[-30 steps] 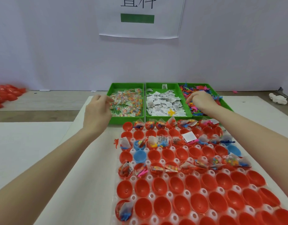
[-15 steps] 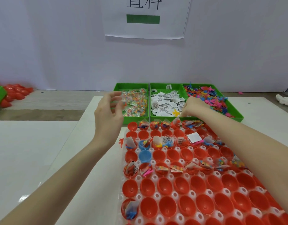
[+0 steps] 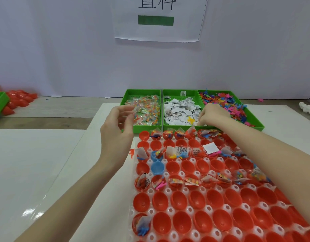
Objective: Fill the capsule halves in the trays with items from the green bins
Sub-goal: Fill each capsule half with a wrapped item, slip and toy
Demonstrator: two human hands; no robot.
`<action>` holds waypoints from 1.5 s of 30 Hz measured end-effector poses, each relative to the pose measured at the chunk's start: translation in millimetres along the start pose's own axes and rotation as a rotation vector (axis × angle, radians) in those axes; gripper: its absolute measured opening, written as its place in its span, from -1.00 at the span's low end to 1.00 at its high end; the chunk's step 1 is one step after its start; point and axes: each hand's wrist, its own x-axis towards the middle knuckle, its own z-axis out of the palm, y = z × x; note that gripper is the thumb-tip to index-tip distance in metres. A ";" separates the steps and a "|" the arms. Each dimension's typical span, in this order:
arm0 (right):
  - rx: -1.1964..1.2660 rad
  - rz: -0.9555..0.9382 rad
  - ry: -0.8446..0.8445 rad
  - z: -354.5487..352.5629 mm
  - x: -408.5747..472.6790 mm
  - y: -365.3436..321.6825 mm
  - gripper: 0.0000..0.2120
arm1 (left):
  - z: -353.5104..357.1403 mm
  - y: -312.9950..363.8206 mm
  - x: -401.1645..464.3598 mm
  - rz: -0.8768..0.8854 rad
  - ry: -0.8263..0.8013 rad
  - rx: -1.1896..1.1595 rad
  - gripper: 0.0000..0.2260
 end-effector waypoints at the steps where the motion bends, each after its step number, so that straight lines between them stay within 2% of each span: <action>1: -0.031 -0.003 0.014 -0.7 0.2 1.9 -0.73 | -0.6 -0.2 -0.8 -0.007 -0.001 -0.003 -0.82; 3: -0.092 0.010 0.023 -1.1 0.4 4.9 -0.76 | -2.0 -0.3 -2.7 -0.022 0.000 -0.014 -0.81; 6: -0.185 0.028 0.038 0.2 1.1 4.4 -0.92 | -2.7 1.6 -6.6 -0.022 -0.003 -0.022 -0.75; 8: -0.212 0.026 0.034 0.5 1.5 0.9 -0.83 | -2.7 1.9 -8.3 -0.027 -0.013 -0.021 -0.79; 10: -0.155 0.009 0.019 -2.0 0.5 0.8 -0.91 | -3.3 2.1 -8.5 -0.040 -0.011 -0.023 -0.83; 11: -0.110 0.001 0.005 -3.4 0.9 2.9 -0.97 | -4.0 2.3 -8.7 -0.048 -0.007 -0.024 -0.83; 14: 0.117 -0.020 -0.020 -11.2 1.0 10.8 -0.75 | -6.3 5.1 -10.8 -0.086 -0.017 -0.062 -0.81; 18: 0.584 -0.110 0.093 -30.1 -20.8 9.8 -0.76 | -7.3 12.8 -14.2 -0.185 -0.033 -0.186 -0.80; 21: 0.980 -0.155 -0.059 -43.3 -57.2 -3.1 -0.80 | -5.6 19.7 -20.7 -0.221 -0.091 -0.286 -0.89; 24: 1.026 -0.294 -0.188 -52.4 -103.4 -14.4 -0.90 | -0.7 27.2 -31.9 -0.273 -0.160 -0.341 -0.88; 27: 1.097 -0.443 -0.346 -54.7 -148.5 -21.0 -0.87 | 1.4 36.7 -42.2 -0.340 -0.200 -0.374 -0.89; 29: 1.155 -0.478 -0.395 -51.1 -173.8 -22.8 -0.87 | -0.9 45.9 -51.3 -0.337 -0.246 -0.396 -0.87; 31: 1.230 -0.479 -0.368 -44.1 -191.7 -21.5 -0.91 | -4.8 57.7 -61.9 -0.332 -0.285 -0.458 -0.83; 33: 1.234 -0.481 -0.258 -37.1 -203.1 -19.4 -0.92 | -8.2 67.8 -73.1 -0.330 -0.294 -0.491 -0.78; 35: 1.189 -0.485 -0.145 -31.6 -212.5 -17.8 -0.83 | -9.3 72.5 -83.1 -0.314 -0.274 -0.487 -0.77; 38: 1.163 -0.473 -0.090 -27.2 -224.6 -15.8 -0.77 | -10.0 74.2 -93.2 -0.321 -0.229 -0.481 -0.80; 40: 1.259 -0.442 -0.173 -27.1 -230.1 -12.5 -0.73 | -12.1 72.6 -97.3 -0.366 -0.175 -0.466 -0.77; 42: 1.464 -0.392 -0.358 -28.6 -231.6 -6.9 -0.77 | -15.9 71.4 -101.3 -0.423 -0.133 -0.474 -0.74; 45: 1.609 -0.388 -0.487 -31.6 -235.6 1.9 -0.63 | -20.8 76.2 -105.8 -0.426 -0.138 -0.480 -0.75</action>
